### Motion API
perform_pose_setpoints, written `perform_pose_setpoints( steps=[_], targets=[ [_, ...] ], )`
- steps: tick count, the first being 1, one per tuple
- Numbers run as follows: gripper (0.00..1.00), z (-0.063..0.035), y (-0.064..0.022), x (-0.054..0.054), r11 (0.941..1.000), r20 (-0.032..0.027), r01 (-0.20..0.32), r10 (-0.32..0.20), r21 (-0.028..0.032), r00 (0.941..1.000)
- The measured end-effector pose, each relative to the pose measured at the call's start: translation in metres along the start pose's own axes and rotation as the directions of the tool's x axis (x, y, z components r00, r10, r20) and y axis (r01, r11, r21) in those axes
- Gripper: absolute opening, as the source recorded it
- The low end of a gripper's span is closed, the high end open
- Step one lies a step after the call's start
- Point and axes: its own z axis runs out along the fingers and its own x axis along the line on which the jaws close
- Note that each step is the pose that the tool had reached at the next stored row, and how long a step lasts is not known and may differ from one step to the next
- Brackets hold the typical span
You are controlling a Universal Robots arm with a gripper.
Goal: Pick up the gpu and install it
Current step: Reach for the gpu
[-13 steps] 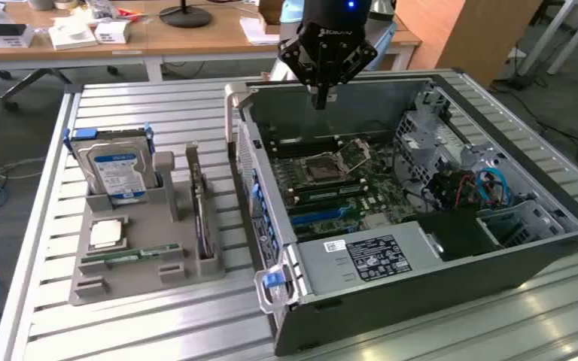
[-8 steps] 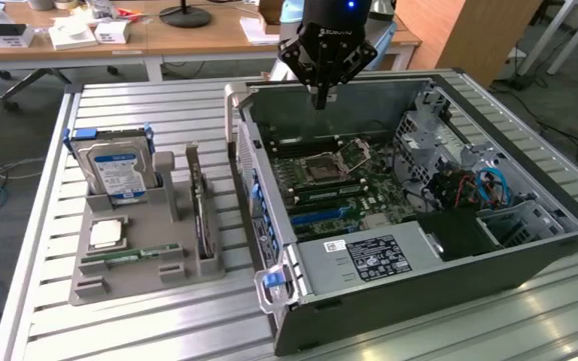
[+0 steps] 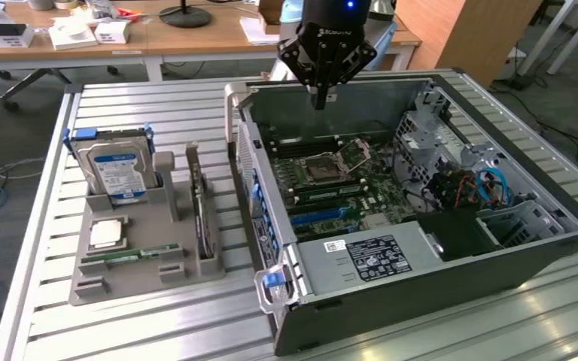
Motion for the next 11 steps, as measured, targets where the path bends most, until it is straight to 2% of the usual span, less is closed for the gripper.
perform_pose_setpoints(
  steps=[6,11],
  targets=[
    [0.11,0.0000,-0.0006,0.008,1.0000,-0.0001,0.000,0.000,0.0001,1.0000],
    [0.11,-0.0001,-0.0015,0.020,1.0000,-0.0001,0.000,0.000,0.0001,1.0000]
  ],
)
